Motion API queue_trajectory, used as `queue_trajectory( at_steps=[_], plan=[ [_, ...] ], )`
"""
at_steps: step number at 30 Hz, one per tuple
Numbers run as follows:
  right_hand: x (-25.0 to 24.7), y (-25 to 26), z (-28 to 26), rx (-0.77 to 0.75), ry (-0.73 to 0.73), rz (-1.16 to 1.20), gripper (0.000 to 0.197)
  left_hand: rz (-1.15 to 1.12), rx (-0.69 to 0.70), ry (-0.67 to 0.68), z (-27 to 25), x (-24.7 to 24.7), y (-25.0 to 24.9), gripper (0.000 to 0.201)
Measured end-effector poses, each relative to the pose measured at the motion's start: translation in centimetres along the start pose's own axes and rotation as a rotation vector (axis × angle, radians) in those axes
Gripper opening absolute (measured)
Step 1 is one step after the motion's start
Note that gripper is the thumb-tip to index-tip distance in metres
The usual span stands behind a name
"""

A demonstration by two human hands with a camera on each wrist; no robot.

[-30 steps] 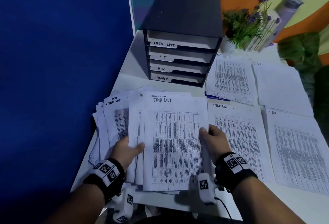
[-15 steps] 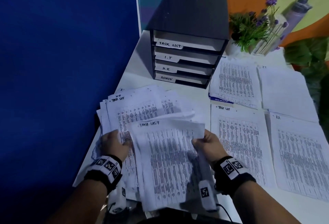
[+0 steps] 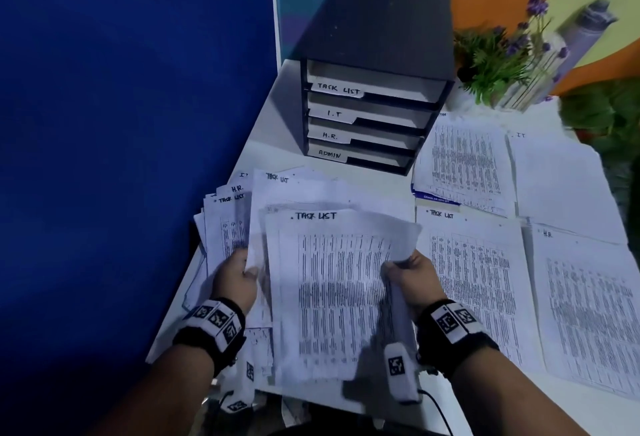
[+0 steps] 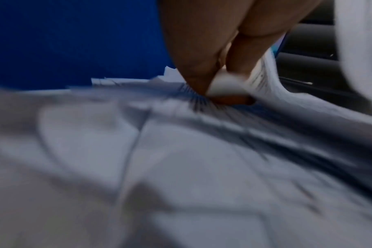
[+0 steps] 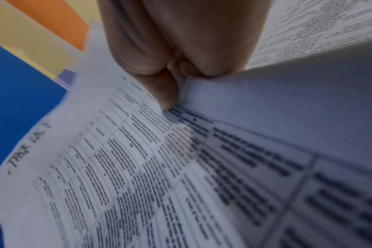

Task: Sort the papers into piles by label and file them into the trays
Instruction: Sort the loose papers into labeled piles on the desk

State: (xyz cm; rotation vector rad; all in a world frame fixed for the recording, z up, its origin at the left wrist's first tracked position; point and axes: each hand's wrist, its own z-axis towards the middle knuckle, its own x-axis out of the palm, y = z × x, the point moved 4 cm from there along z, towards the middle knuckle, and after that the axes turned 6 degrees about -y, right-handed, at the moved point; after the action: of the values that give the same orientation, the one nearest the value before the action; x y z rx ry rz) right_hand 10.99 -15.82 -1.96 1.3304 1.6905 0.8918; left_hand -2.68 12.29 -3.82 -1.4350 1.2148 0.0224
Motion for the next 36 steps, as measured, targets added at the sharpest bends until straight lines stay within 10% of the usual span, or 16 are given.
queue_trajectory(
  at_steps=[8,15,21,30,36],
  plan=[
    [0.5,0.5,0.1,-0.003,0.009,0.087,0.022,-0.104,0.11,0.178,-2.1,1.0,-0.2,0.014],
    [1.9,0.5,-0.8,-0.148,0.076,-0.137,0.067,0.358,-0.149,-0.06,0.6,-2.9,2.3,0.098],
    [2.3,-2.0,-0.5,-0.147,0.09,-0.366,0.022,0.194,-0.202,-0.138,0.8,-2.7,3.3,0.107],
    [2.3,-1.0,-0.7,-0.011,0.192,-0.17,0.04,-0.026,-0.152,-0.223,1.1,-3.6,4.1,0.017],
    [1.8,-0.4,-0.2,-0.002,0.144,-0.052,0.01,-0.155,0.027,-0.201,-0.7,-2.5,1.9,0.006]
  ],
)
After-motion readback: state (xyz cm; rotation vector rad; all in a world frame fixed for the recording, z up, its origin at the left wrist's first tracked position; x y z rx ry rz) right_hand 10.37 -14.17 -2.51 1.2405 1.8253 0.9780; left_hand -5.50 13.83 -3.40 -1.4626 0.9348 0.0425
